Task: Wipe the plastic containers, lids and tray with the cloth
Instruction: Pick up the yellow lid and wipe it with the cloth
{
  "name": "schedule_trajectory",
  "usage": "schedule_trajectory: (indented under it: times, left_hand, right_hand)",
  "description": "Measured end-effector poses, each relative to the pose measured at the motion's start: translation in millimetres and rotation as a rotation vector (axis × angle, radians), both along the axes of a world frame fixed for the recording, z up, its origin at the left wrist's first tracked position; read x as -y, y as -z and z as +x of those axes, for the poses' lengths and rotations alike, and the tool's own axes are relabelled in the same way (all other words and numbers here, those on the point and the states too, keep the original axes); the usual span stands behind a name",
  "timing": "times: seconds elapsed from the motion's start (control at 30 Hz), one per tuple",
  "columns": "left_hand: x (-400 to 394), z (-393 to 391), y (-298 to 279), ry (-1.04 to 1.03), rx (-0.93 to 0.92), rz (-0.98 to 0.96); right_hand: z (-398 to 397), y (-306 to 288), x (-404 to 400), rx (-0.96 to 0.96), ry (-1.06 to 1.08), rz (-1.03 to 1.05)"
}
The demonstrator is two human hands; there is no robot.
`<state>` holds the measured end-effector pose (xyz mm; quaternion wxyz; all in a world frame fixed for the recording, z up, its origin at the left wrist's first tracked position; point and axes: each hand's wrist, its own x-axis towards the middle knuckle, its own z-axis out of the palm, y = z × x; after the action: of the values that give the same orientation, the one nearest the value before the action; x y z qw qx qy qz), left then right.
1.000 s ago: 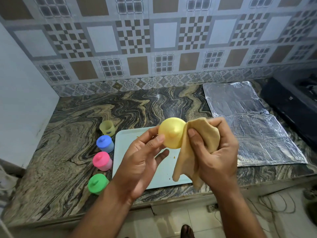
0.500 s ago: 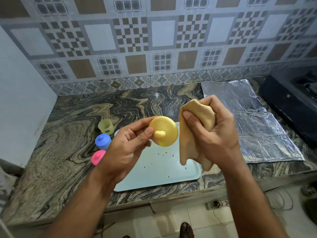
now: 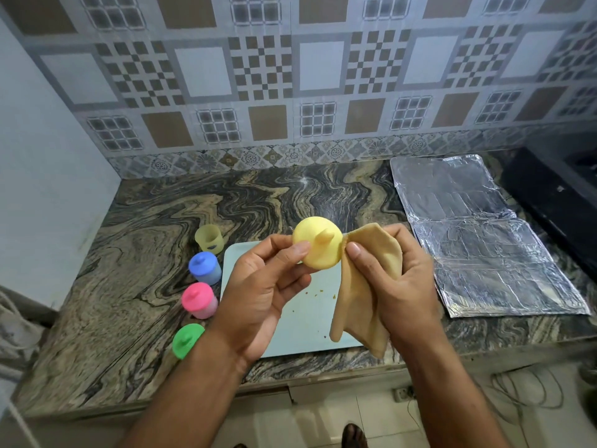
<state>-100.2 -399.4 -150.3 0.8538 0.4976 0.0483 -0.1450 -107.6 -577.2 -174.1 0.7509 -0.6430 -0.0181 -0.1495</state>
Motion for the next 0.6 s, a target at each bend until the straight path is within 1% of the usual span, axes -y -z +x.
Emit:
schedule_trajectory:
  times: [0.13,0.23,0.3,0.37,0.43,0.53,0.6]
  left_hand:
    - [8.1,-4.1,-0.1,0.028,0.007,-0.013]
    - [9.7,-4.1,3.2,-0.005,0.015,-0.01]
    - [7.2,-2.2,10.2,-0.057,0.06,0.082]
    - [3.9,-0.3,14.5,-0.11,0.156,0.246]
    - [0.3,1.3,16.8,-0.133,0.252,0.346]
    - [-5.4,4.5,16.6,-0.1,0.351,0.442]
    - [-8.5,7.0,18.6,-0.089,0.419,0.555]
  right_hand:
    - [3.0,4.5,-4.5,-0.056,-0.014,0.109]
    - [4.0,5.3,-4.4,-0.093,-0.03,0.192]
    - [3.8,3.1,-2.5,-0.089,-0.043,0.208]
    - [3.5,0.5,0.6,-0.051,-0.04,0.151]
    - [3.4,-1.1,2.1,-0.017,-0.051,0.103]
    - [5.0,0.5,1.9,-0.012,-0.058,0.057]
    - [6.5,3.2,0.8,-0.013,-0.049,-0.003]
